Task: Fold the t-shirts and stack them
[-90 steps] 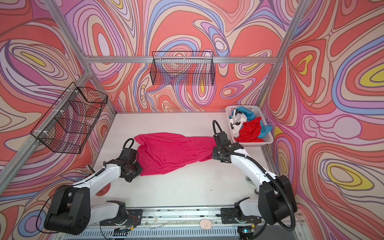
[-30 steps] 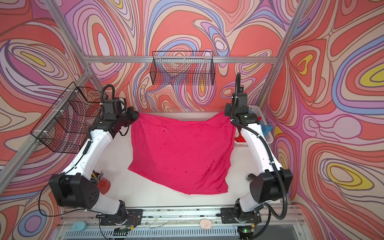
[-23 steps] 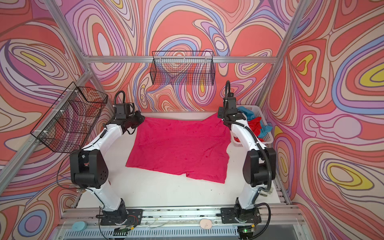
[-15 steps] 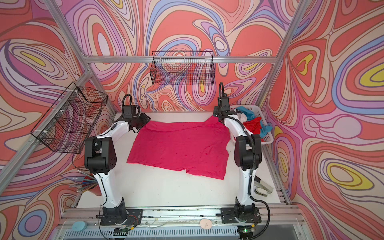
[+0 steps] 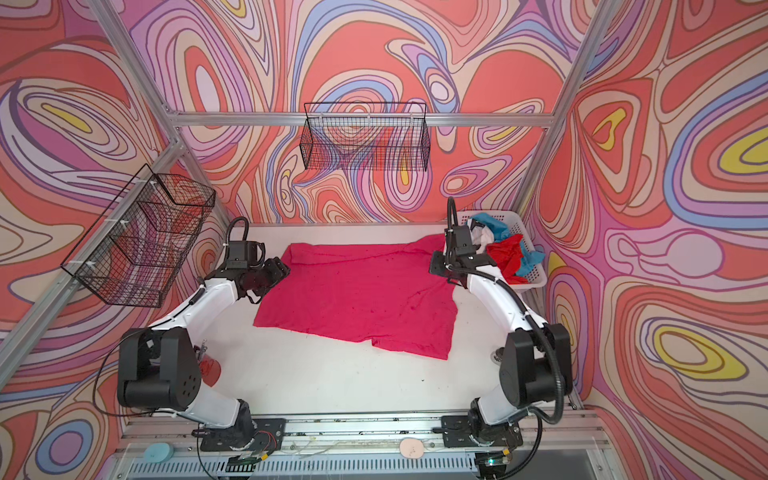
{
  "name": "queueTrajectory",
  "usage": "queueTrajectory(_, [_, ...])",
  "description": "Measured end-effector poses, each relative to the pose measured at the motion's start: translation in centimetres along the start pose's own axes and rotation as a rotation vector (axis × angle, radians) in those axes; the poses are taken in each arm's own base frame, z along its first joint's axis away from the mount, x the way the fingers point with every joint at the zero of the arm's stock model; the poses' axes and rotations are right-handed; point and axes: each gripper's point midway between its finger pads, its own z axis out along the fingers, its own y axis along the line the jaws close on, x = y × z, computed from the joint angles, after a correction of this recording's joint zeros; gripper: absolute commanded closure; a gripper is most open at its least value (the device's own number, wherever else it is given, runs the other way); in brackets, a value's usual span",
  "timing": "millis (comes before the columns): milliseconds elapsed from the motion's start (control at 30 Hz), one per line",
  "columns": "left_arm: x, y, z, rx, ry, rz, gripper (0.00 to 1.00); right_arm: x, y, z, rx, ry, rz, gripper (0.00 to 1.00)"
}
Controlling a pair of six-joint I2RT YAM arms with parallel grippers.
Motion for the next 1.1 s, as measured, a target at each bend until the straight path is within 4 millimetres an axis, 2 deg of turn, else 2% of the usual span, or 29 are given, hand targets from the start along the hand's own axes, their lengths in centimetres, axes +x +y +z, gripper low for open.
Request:
queueTrajectory(100, [3.6,3.4,-0.1,-0.075,0.066,-0.032,0.3,7.6,-0.8,0.6,0.008,0.158,0.035,0.46])
queueTrajectory(167, [5.1,4.9,0.2,-0.11,0.101,-0.047,0.3,11.2,-1.7,1.2,0.029,0.242,0.059,0.46])
queueTrajectory(267, [6.6,6.3,0.6,-0.142,0.132,-0.068,0.31,14.3,-3.2,2.2,0.067,0.313,0.094,0.46])
queueTrajectory(400, [7.0,6.7,0.7,-0.151,0.138,-0.081,0.31,15.8,-3.9,4.5,0.094,0.363,0.115,0.46])
queueTrajectory(567, [6.3,6.7,-0.5,-0.162,0.098,-0.077,0.33,13.1,-2.9,6.6,0.08,0.314,0.106,0.45])
queueTrajectory(700, [5.7,6.9,-1.7,-0.177,0.051,-0.071,0.34,9.4,-2.1,9.2,0.073,0.261,0.081,0.45])
queueTrajectory(867, [5.8,8.1,-2.1,-0.233,0.034,-0.069,0.38,5.1,-1.9,11.9,0.063,0.207,0.058,0.45])
queueTrajectory(967, [6.2,9.5,-2.1,-0.281,0.035,-0.07,0.43,4.6,-2.1,12.1,0.067,0.213,0.037,0.45])
queueTrajectory(1100, [7.1,11.3,-2.1,-0.337,0.034,-0.074,0.46,5.5,-2.2,10.2,0.063,0.25,0.028,0.44])
